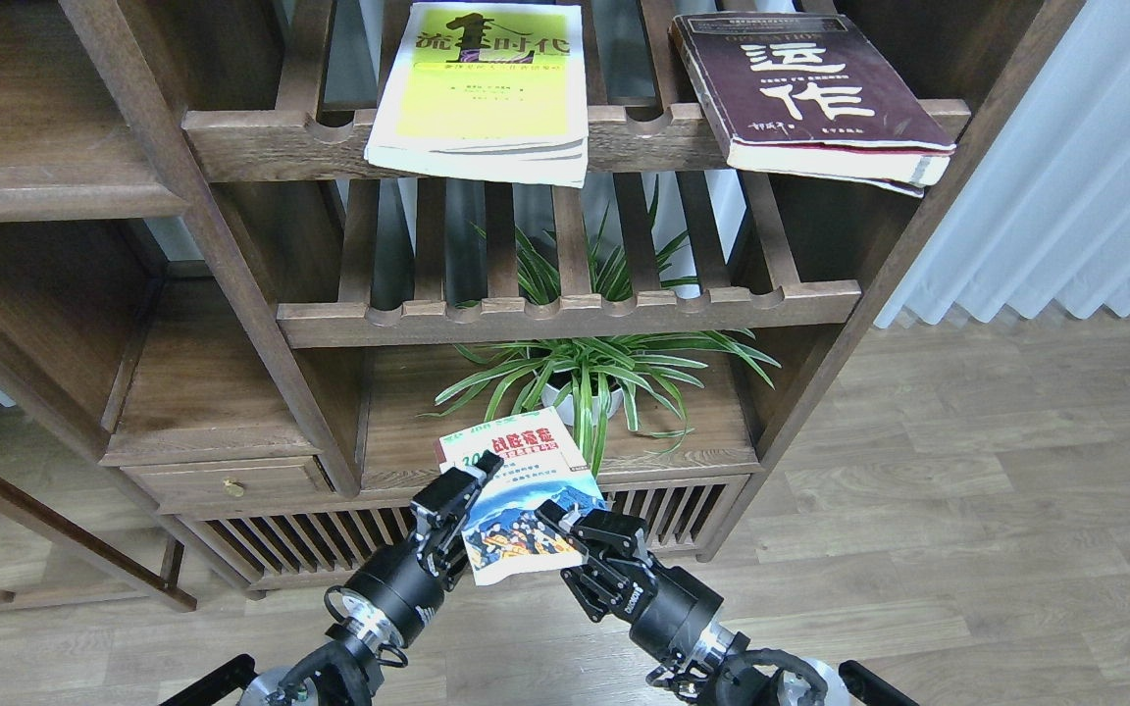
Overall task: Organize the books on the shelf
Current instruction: 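Hand the colourful book from the right gripper to the left gripper, then carry the book with the left gripper up to the upper shelf section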
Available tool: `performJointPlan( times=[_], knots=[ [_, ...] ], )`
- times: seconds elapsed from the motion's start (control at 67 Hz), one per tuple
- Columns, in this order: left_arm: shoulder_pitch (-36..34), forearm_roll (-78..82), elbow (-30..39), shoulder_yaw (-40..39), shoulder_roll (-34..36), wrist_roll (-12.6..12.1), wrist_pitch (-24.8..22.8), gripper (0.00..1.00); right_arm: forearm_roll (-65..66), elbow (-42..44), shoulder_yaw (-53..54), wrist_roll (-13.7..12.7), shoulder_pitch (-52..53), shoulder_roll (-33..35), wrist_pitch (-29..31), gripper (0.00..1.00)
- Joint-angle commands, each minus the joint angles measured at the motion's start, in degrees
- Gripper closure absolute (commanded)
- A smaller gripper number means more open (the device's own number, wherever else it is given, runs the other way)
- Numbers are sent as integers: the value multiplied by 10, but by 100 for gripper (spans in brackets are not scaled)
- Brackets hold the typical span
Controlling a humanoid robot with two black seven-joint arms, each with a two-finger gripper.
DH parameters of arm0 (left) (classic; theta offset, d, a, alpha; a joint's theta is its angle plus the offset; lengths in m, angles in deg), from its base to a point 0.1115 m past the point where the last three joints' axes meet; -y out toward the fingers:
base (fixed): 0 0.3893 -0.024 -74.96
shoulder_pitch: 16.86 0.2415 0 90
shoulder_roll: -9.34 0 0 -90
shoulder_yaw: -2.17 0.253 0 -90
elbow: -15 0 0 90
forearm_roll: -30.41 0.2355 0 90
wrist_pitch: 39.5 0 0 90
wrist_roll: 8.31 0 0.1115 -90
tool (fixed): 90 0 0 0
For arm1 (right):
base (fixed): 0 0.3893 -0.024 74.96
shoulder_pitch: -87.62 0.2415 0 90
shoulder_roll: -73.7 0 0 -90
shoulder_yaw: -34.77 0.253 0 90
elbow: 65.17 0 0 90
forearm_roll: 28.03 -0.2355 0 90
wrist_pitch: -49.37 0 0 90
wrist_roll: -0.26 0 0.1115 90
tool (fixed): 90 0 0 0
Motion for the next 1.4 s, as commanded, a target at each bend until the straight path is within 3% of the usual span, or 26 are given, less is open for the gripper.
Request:
performJointPlan(
  times=[0.0,0.105,0.149,0.239,0.358,0.672,0.717,0.747,0.971,1.389],
  knots=[
    [0,-2,-2,-1,0,0,0,100,-1,1,0,0,1,0,0,97],
    [1,-5,-2,-2,0,0,0,100,-1,1,-1,0,0,0,0,91],
    [1,-5,-1,-3,0,0,0,100,2,1,-3,0,1,0,0,76],
    [2,-5,-1,-4,0,0,0,100,19,1,-6,0,3,0,-5,24],
    [1,-5,-1,-6,0,-1,0,100,47,5,-8,0,6,0,-2,4],
    [6,-2,6,1,24,-8,0,100,56,30,-3,0,10,0,0,1],
    [9,2,7,3,53,-10,0,100,57,40,-2,0,10,0,0,1],
    [16,10,11,7,114,-21,0,100,57,60,-1,0,15,0,0,1],
    [24,18,60,5,294,-53,0,100,57,74,-1,0,27,0,-1,1],
    [34,23,172,-42,565,-106,0,99,59,79,-1,0,46,0,-5,1]
  ],
)
